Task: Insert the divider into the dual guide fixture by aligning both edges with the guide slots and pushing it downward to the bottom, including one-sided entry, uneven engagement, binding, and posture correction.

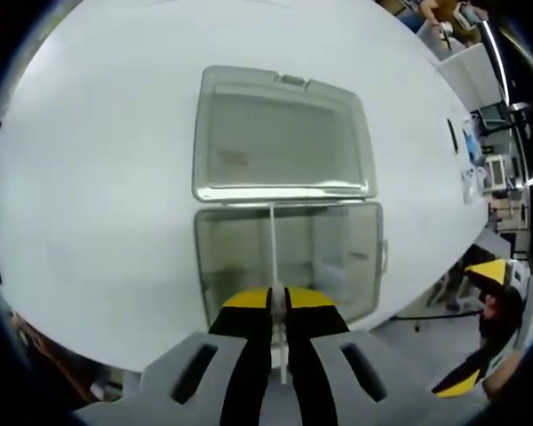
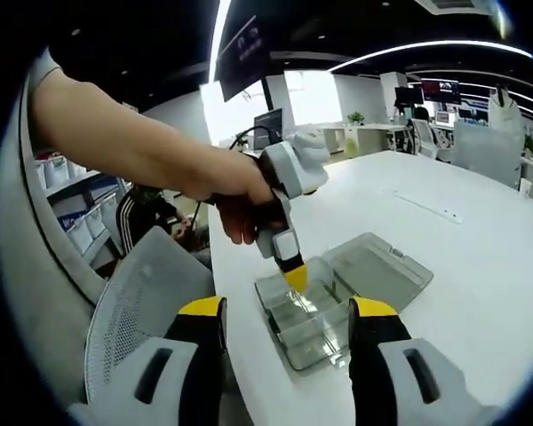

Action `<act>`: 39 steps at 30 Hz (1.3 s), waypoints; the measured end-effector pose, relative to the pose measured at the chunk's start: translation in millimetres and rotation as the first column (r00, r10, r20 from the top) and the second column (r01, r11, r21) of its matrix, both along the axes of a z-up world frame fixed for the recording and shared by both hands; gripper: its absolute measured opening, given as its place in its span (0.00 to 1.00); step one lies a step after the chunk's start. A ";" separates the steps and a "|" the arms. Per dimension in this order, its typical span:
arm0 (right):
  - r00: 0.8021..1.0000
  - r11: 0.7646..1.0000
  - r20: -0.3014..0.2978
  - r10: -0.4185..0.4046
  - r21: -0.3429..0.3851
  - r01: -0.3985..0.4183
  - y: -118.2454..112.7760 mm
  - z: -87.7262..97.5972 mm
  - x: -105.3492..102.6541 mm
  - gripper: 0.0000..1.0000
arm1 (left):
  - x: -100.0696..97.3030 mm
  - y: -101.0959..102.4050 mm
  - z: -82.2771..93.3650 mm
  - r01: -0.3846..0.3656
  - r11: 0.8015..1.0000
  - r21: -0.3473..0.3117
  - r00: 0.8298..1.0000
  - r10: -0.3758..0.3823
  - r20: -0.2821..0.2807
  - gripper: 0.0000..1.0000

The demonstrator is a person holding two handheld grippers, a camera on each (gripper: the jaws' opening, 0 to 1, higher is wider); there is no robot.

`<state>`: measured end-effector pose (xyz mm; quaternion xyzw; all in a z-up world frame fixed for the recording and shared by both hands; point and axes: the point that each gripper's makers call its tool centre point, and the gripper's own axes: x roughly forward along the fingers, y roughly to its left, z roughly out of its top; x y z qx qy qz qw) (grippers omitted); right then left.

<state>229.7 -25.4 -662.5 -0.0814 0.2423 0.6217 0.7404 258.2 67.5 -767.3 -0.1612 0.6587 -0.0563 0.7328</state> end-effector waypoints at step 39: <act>1.000 1.000 -0.013 -0.004 0.002 0.004 1.5 -1.8 5.7 0.51 | -0.7 1.6 -9.5 0.043 0.998 0.035 0.999 -0.043 -0.016 0.02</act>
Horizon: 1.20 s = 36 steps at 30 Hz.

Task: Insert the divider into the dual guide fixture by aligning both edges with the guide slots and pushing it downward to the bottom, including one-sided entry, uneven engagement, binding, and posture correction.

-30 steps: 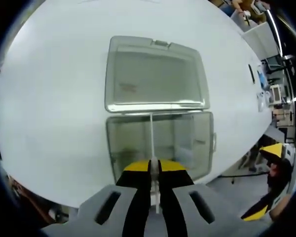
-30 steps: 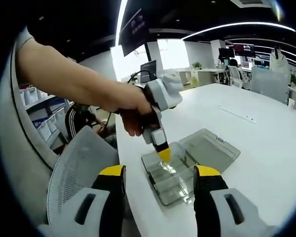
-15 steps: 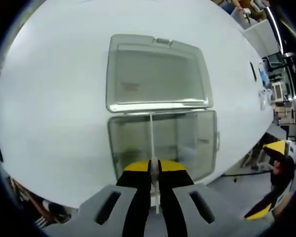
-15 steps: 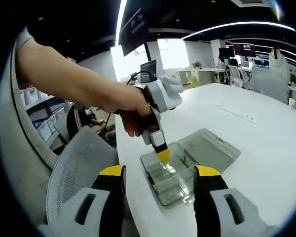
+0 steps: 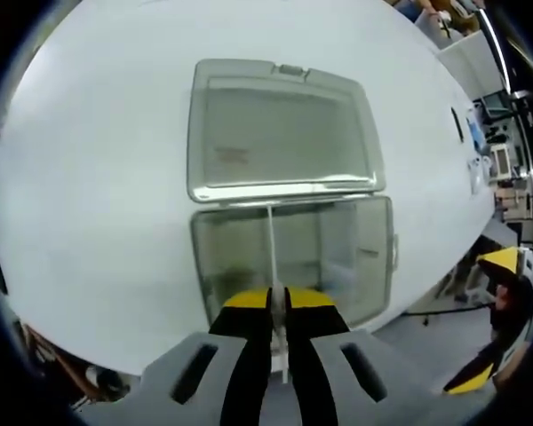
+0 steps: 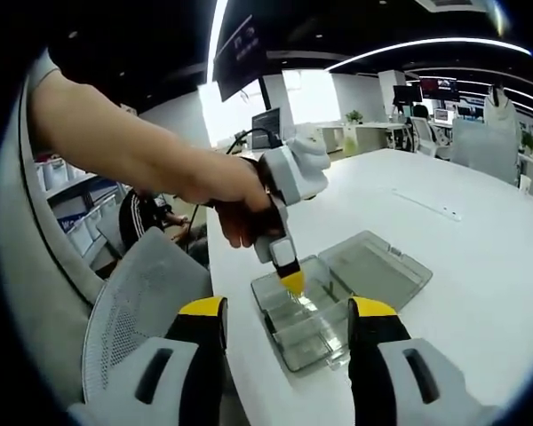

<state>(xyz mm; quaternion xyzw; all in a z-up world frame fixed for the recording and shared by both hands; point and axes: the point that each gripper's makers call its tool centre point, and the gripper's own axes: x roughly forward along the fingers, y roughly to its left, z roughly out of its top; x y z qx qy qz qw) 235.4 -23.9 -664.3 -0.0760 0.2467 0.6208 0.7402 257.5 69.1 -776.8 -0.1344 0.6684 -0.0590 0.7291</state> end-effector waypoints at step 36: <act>1.000 1.000 0.000 0.000 -0.002 0.000 0.2 0.3 -0.4 0.52 | -1.7 -5.0 0.6 0.112 0.990 0.084 0.994 -0.111 -0.017 0.02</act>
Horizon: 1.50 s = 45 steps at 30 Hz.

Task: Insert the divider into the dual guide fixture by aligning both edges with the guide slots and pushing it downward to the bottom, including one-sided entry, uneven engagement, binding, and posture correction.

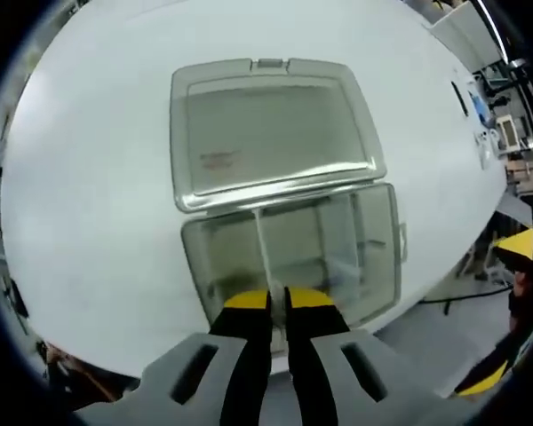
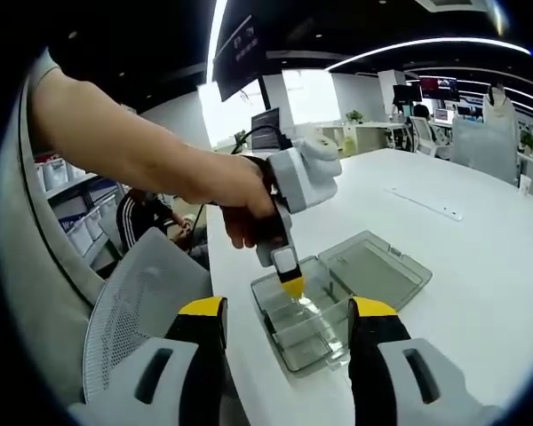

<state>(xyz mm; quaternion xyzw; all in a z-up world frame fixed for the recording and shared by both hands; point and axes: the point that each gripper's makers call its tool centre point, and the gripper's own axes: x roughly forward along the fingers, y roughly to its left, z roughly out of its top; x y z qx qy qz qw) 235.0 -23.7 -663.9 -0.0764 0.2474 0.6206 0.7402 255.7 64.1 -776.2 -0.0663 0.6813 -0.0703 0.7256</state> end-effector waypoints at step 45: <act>1.000 1.000 -0.004 -0.002 -0.008 0.002 -1.8 -2.3 -1.3 0.51 | -0.4 0.1 -4.5 0.105 0.991 0.088 0.994 -0.101 -0.045 0.02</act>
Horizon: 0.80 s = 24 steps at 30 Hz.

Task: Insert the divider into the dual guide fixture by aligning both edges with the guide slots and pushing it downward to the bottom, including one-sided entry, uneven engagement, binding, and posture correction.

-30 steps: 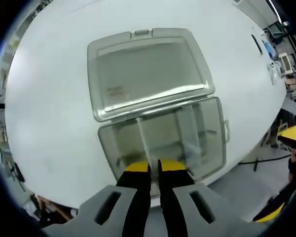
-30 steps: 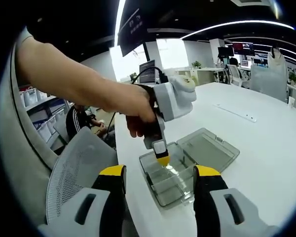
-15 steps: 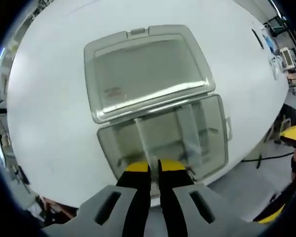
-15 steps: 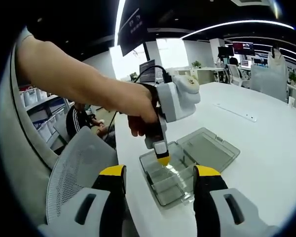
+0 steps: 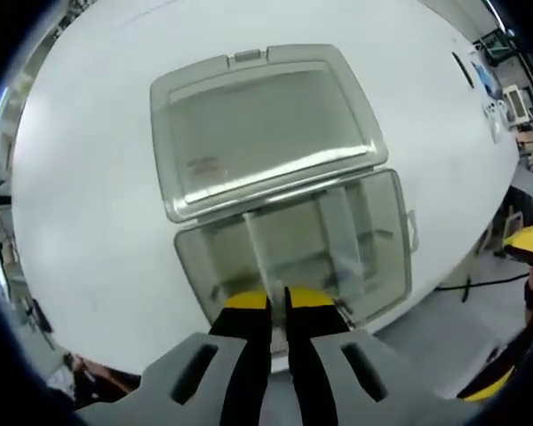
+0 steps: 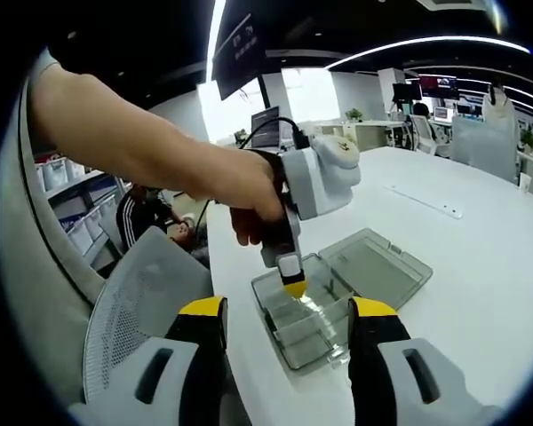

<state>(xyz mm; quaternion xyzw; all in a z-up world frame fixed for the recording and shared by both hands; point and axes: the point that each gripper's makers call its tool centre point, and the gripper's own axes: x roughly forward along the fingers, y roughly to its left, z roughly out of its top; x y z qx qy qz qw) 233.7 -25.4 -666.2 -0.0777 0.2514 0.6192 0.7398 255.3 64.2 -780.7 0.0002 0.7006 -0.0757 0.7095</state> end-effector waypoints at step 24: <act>1.000 1.000 -0.002 -0.005 0.001 0.005 -2.2 1.1 3.7 0.51 | 2.3 0.0 -6.4 0.036 0.999 0.025 0.999 -0.036 0.006 0.02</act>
